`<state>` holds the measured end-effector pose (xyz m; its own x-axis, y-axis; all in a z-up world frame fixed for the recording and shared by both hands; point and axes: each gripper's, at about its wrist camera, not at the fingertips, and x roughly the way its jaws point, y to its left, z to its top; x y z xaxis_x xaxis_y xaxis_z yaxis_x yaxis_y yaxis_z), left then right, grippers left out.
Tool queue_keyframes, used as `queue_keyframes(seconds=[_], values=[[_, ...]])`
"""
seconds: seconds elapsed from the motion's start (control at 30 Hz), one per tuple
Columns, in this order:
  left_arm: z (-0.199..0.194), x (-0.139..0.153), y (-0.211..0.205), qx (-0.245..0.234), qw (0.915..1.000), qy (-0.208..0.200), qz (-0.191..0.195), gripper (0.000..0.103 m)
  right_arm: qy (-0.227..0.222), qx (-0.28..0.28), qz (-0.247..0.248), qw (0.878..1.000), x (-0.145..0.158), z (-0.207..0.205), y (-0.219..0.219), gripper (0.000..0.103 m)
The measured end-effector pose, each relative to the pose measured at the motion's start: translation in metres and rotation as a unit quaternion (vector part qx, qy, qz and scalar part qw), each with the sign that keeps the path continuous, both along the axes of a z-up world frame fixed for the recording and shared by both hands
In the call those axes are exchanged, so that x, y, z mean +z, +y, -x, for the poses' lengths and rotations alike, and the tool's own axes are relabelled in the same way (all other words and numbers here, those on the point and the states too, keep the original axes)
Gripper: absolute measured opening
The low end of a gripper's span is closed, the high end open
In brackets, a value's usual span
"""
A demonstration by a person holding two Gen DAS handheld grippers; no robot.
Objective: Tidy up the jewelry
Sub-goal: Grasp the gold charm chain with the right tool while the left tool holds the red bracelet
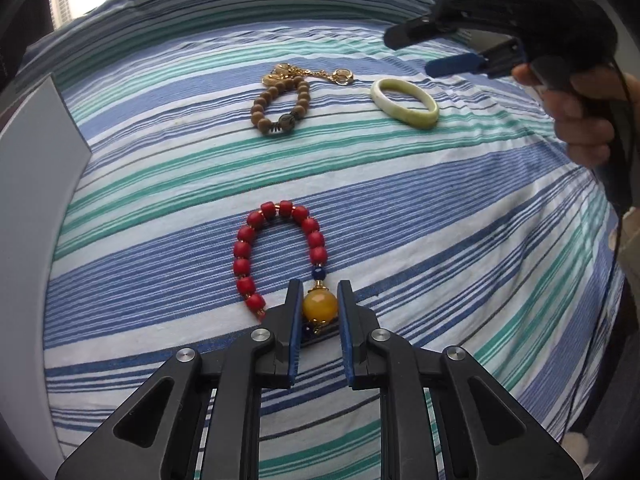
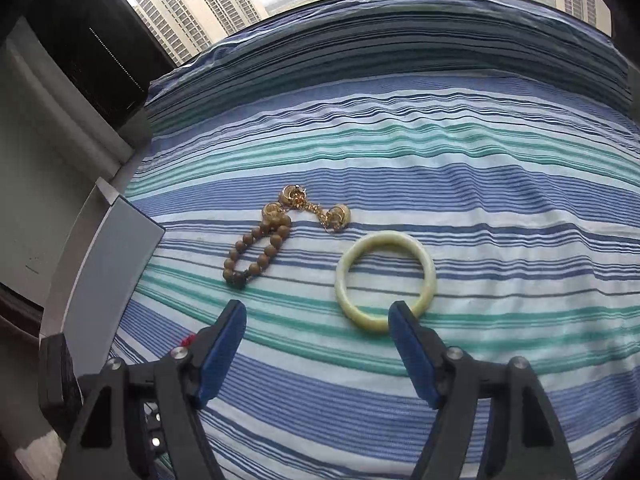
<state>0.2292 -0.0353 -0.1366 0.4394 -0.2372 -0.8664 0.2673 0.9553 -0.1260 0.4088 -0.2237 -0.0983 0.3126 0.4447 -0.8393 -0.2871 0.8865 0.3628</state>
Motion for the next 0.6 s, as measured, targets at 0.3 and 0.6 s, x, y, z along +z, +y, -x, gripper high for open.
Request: queue_keyframes(seconds=[0.3,0.6], values=[[0.002,-0.002,0.009,0.004,0.9996,0.004,0.028,0.015,0.011,0.074,0.085,0.994,-0.047,-0.088,0.094,0.043],[0.001,0.000,0.013,0.014,0.9989,0.005,0.045,0.015,0.021,0.071,0.081,0.994,-0.046,-0.092,0.090,0.006]])
